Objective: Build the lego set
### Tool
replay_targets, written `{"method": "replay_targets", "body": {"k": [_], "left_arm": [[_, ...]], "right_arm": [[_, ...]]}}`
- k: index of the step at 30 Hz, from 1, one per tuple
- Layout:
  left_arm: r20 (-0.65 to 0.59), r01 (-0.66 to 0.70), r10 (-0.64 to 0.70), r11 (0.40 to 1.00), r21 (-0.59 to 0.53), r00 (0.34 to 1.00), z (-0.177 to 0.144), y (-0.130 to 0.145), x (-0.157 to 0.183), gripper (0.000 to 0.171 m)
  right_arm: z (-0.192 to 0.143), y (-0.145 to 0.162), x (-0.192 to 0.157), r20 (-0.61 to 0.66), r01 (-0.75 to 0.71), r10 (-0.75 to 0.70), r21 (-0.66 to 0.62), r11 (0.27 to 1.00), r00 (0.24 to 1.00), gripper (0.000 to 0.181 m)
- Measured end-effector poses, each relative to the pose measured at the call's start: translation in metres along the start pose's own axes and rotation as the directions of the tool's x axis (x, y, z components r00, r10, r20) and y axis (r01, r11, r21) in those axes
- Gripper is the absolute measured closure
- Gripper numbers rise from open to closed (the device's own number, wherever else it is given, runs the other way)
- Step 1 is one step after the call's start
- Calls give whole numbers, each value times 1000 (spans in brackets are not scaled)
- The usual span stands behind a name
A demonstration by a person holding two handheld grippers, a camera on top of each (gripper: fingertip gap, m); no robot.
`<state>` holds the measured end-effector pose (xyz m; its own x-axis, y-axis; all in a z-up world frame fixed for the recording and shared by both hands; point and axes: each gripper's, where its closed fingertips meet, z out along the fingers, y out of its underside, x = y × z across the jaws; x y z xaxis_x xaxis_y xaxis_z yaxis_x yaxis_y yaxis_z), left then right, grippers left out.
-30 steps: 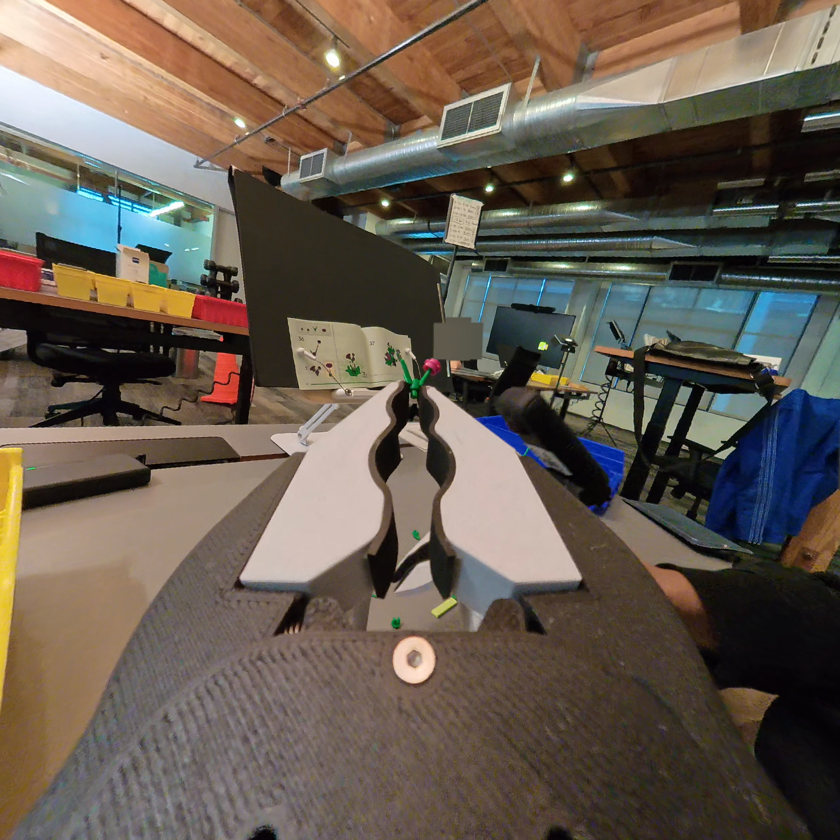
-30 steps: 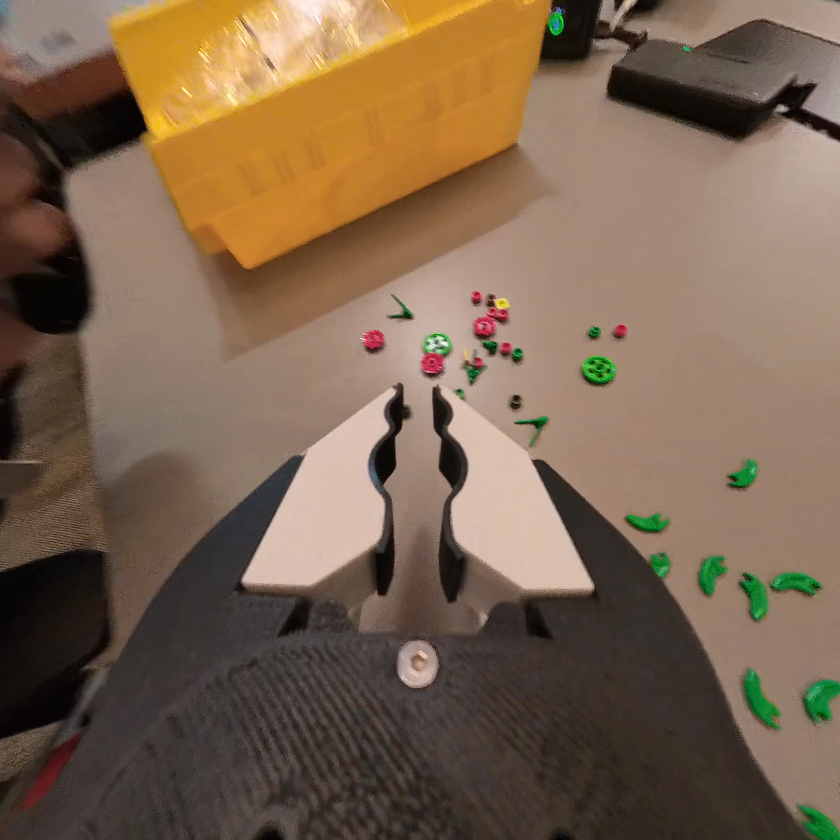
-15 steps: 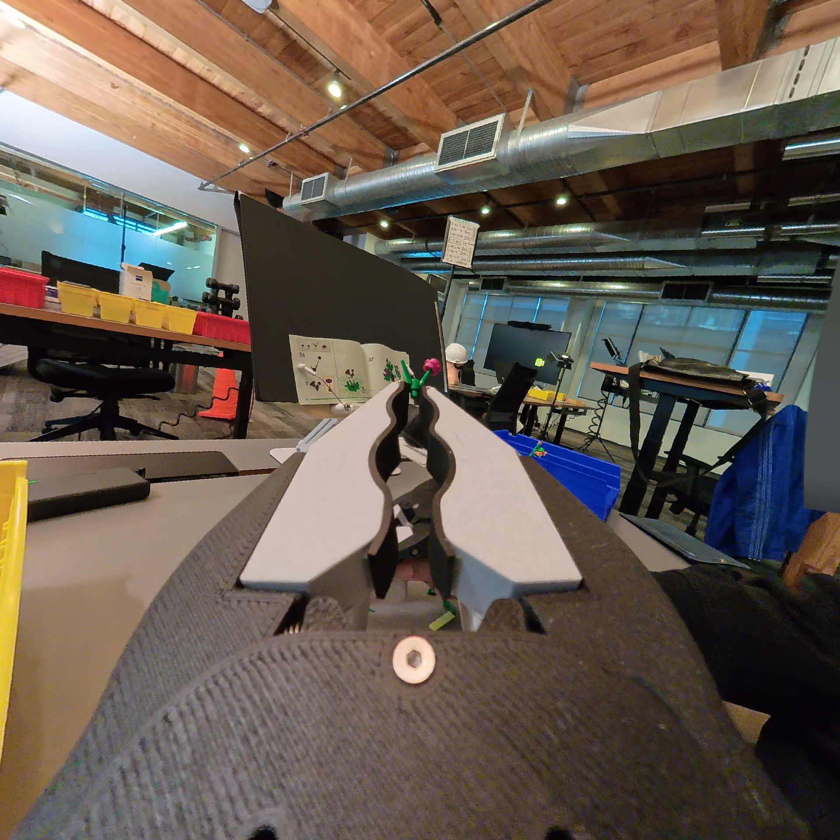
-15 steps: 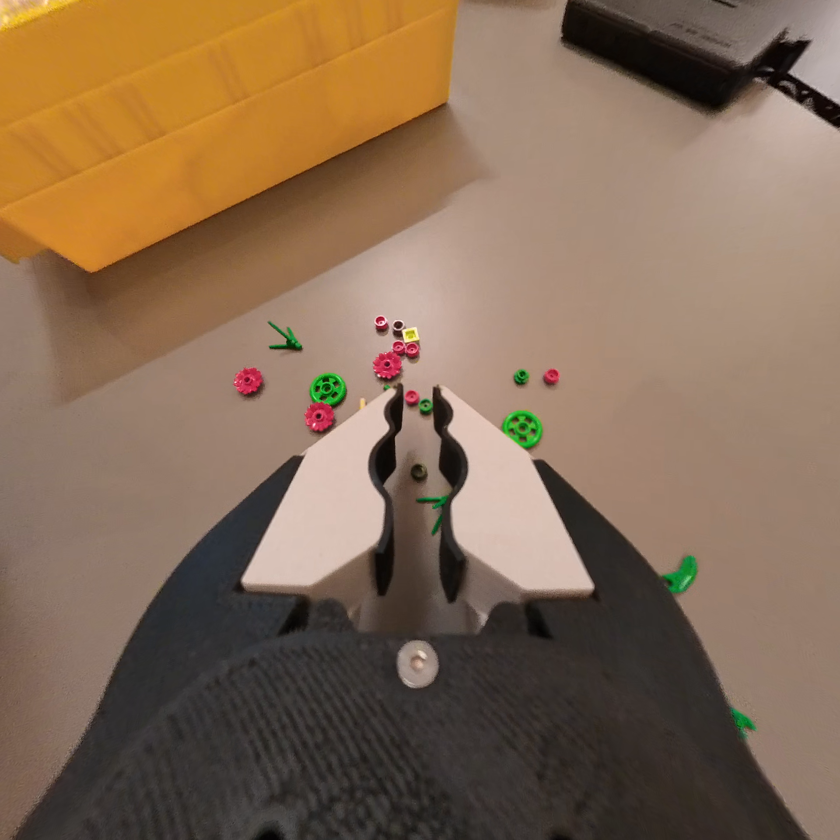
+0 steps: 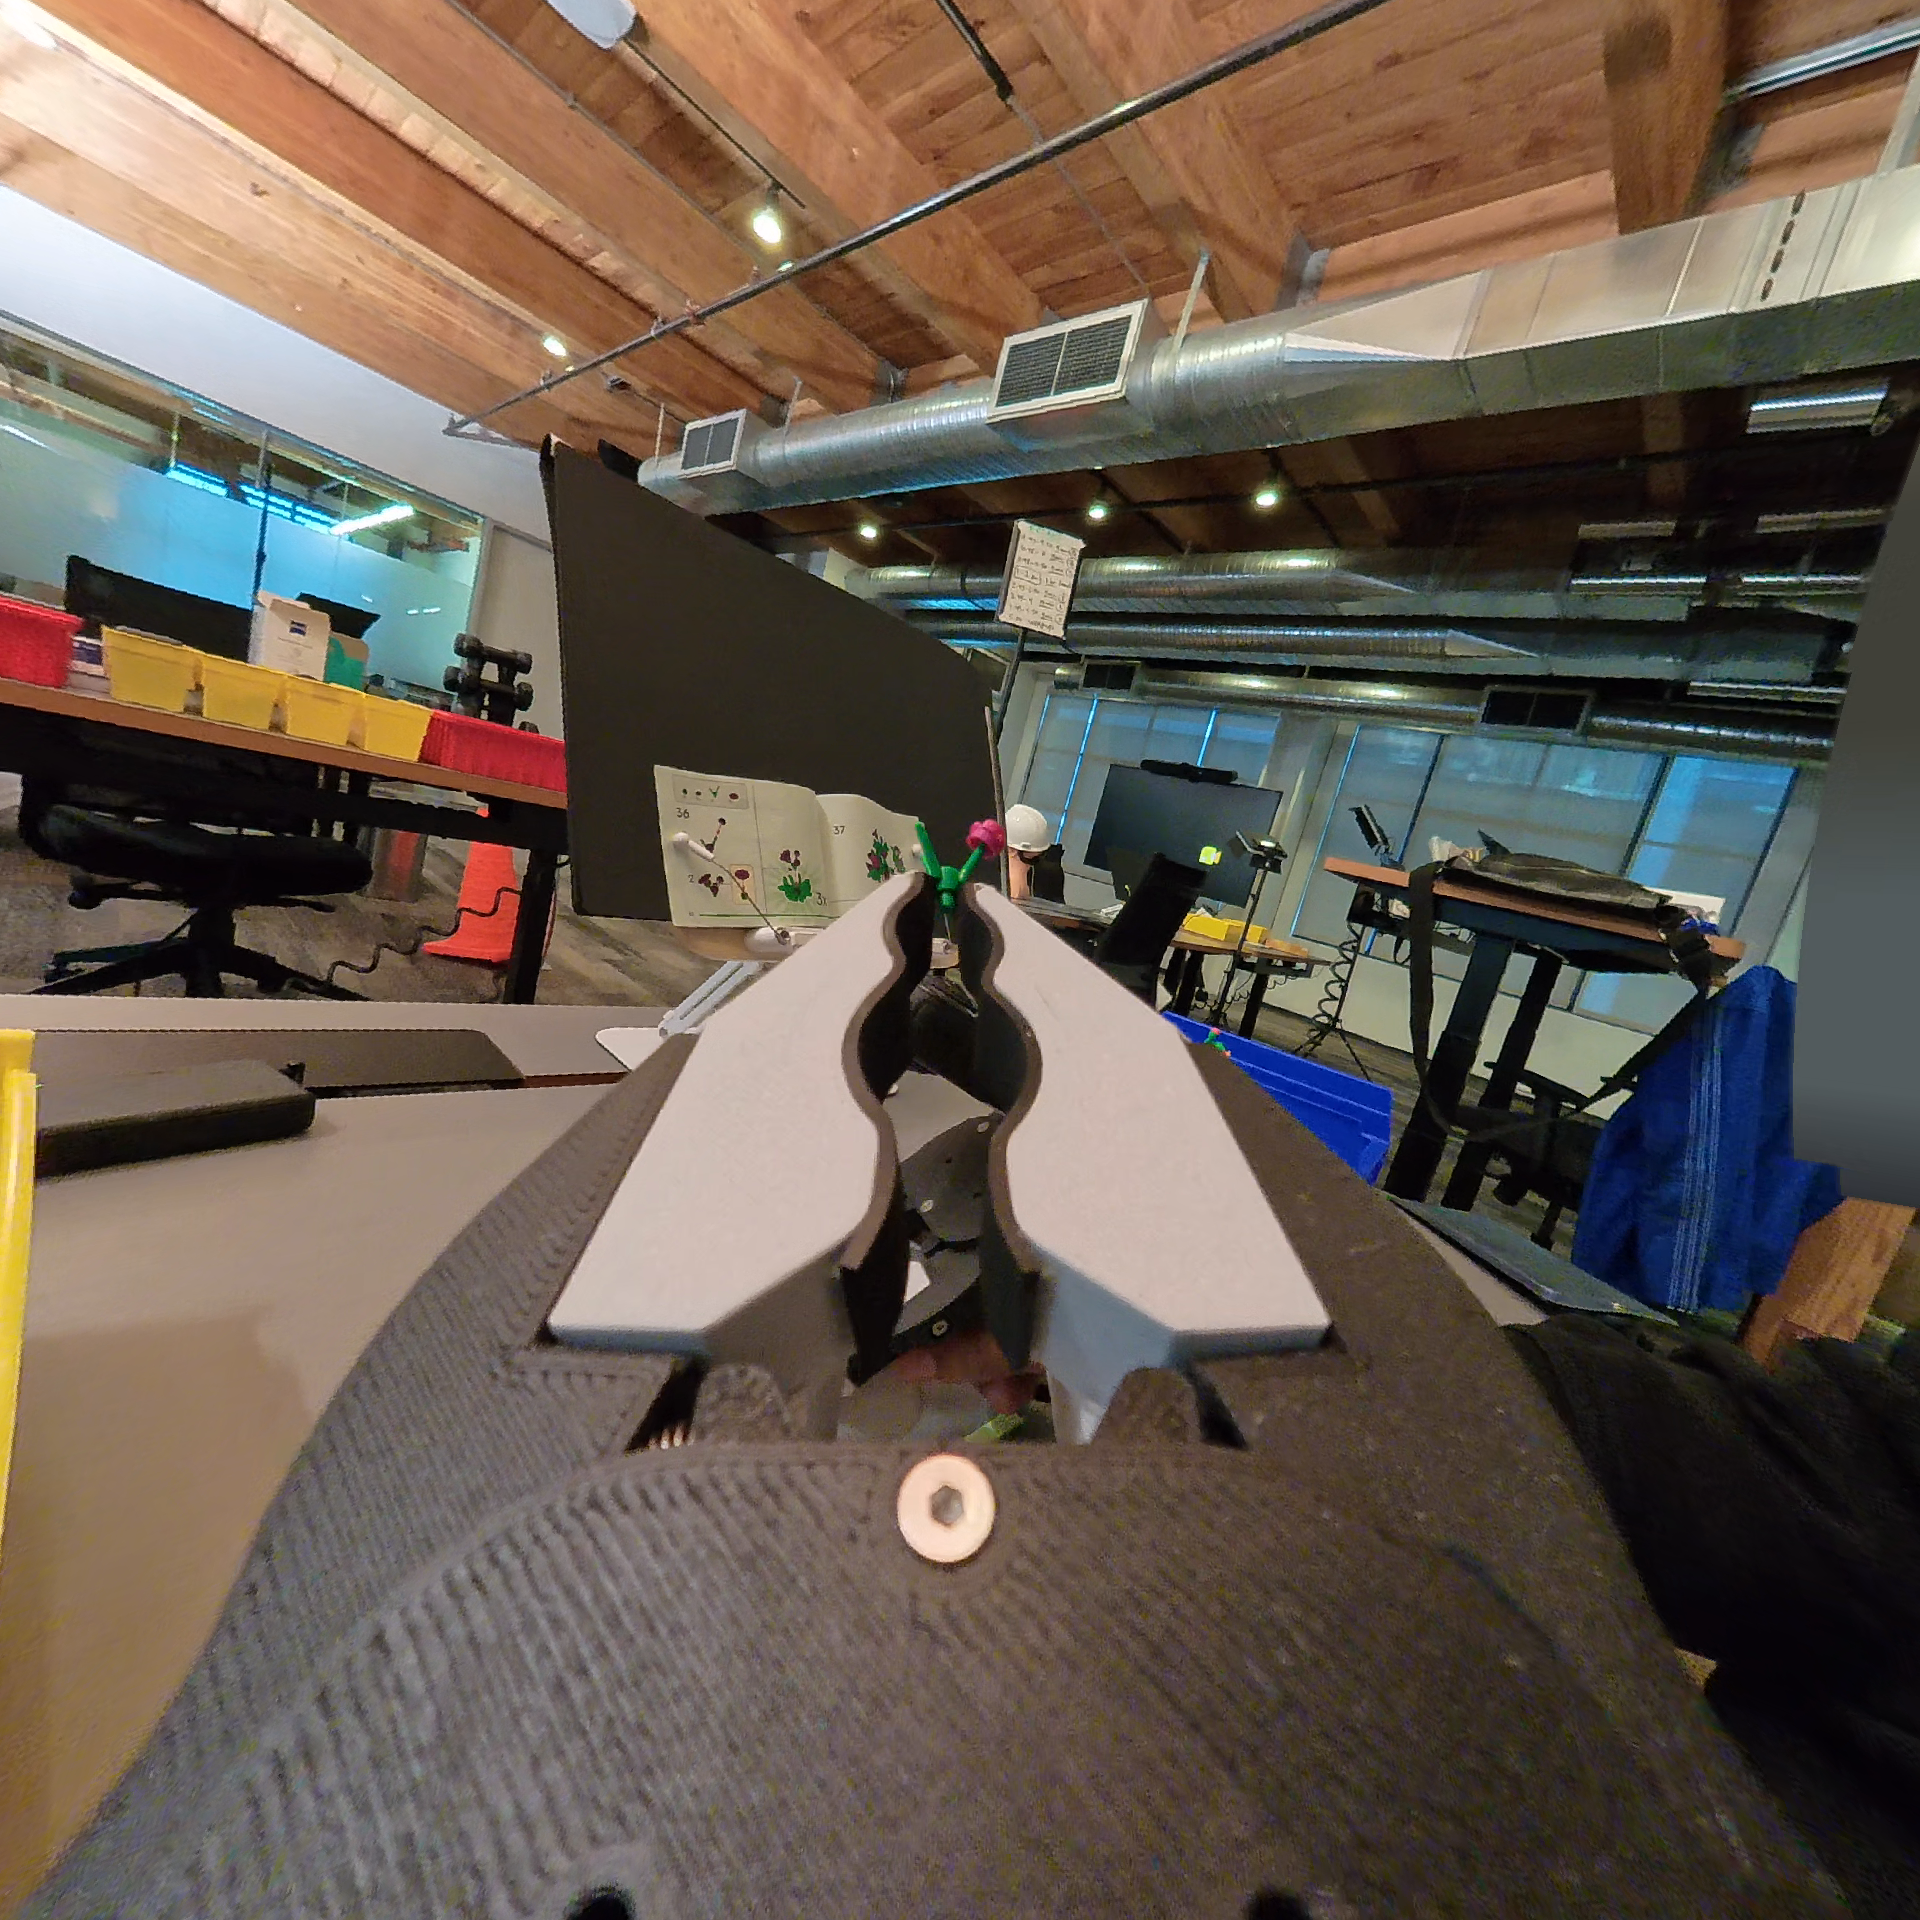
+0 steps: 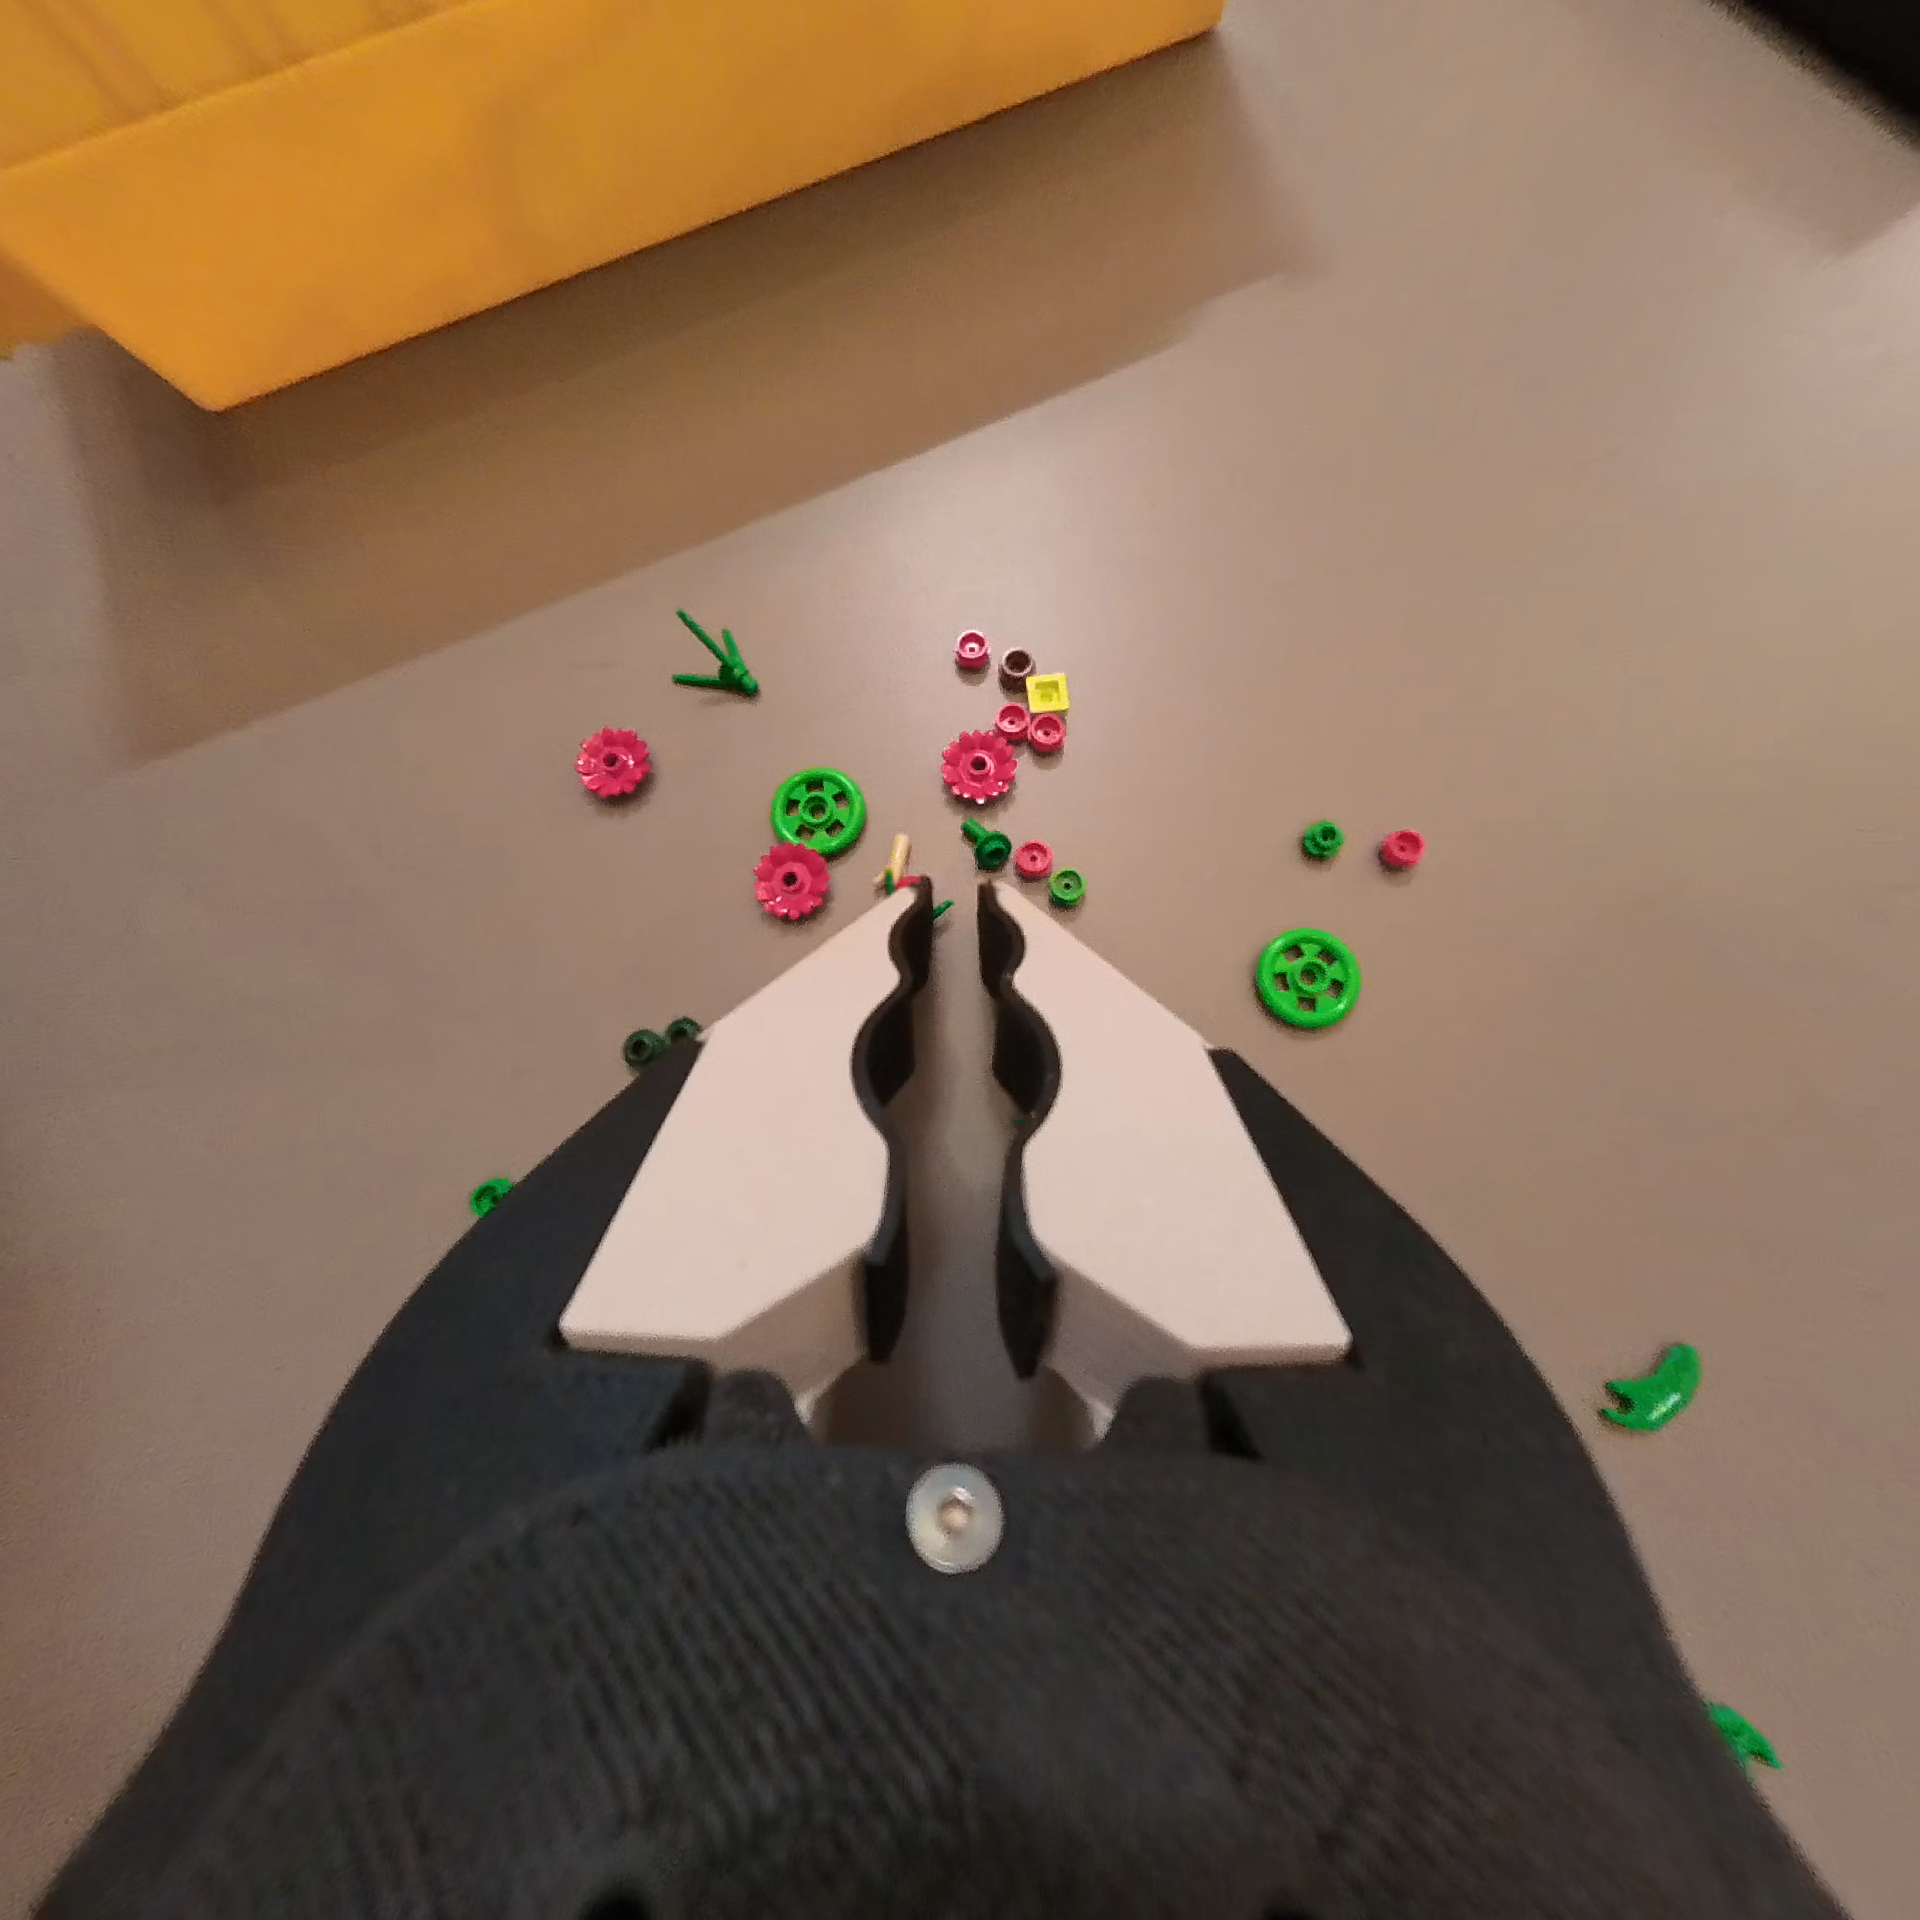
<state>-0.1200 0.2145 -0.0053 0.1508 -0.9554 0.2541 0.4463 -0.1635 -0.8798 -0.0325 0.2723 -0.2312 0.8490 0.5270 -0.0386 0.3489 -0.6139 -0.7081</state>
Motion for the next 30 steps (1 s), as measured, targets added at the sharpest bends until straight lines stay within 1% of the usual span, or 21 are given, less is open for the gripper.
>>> {"method": "replay_targets", "body": {"k": [7, 11, 14, 19, 23, 30], "left_arm": [[-2, -1, 1, 1000, -1, 1000, 1, 0, 1, 171], [-3, 0, 0, 1000, 1, 1000, 1, 0, 1, 171], [-7, 5, -5, 1000, 0, 1000, 2, 1, 1, 171], [-8, 4, -4, 1000, -3, 1000, 2, 2, 1, 170], [-10, 11, -11, 1000, 2, 1000, 1, 1, 1, 171], [-7, 12, -12, 1000, 4, 1000, 0, 1, -1, 171]], "right_arm": [[1, 1, -4, 40, -25, 25, 0, 1000, 999, 169], [-5, -2, 12, -52, -5, 5, 12, 1000, 999, 172], [-5, -8, 14, -44, -12, 13, 23, 1000, 999, 172], [-1, -3, 23, -111, 74, -78, -36, 997, 991, 172], [3, -5, 18, -76, 75, -77, -33, 997, 994, 170], [9, -6, 15, -63, 112, -115, -53, 992, 991, 165]]}}
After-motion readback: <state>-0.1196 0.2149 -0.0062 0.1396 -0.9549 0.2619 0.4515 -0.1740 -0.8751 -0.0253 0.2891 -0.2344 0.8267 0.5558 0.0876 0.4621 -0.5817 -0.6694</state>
